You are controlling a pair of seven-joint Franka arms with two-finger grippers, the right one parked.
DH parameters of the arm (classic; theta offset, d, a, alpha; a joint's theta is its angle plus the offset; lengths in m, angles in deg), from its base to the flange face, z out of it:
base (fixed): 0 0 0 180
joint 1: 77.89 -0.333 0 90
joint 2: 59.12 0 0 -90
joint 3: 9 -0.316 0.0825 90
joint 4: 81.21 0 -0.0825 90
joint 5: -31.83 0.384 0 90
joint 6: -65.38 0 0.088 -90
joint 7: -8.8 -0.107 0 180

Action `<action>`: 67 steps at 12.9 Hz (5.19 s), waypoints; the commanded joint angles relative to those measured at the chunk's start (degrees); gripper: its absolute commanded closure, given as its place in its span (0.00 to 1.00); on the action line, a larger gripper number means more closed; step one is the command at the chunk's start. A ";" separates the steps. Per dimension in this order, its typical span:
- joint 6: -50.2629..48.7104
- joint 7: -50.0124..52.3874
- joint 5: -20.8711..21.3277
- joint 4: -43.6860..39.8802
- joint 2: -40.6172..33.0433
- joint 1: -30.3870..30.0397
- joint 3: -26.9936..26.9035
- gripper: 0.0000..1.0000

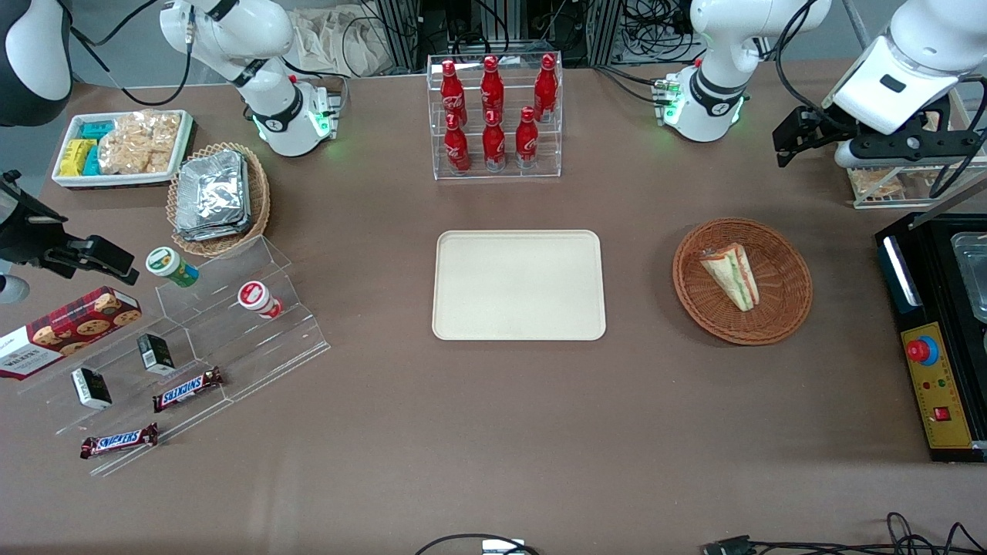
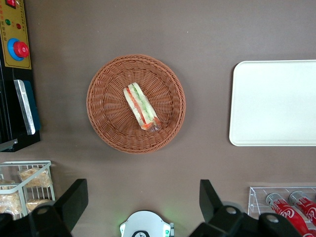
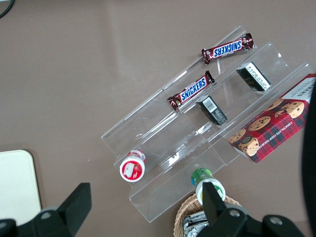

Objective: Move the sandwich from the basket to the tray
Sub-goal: 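Move the left gripper over the wicker basket toward the wrapped sandwich, then lower the left gripper and close it on the wrapped sandwich, then lift the sandwich out of the basket and carry it toward the tray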

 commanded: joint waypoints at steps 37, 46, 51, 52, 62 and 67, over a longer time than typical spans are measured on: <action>48.14 29.01 0.29 33.25 25.45 0.53 -5.78 0.04; 44.92 27.35 2.92 32.55 23.45 0.53 -5.78 1.00; 25.70 21.67 6.71 27.65 9.05 1.06 -3.50 1.00; 21.04 18.41 6.45 24.93 7.10 0.97 -3.50 1.00; -7.66 12.79 0.57 -7.68 8.56 1.76 5.09 1.00; -7.66 39.87 0.47 -25.25 25.77 1.76 22.76 1.00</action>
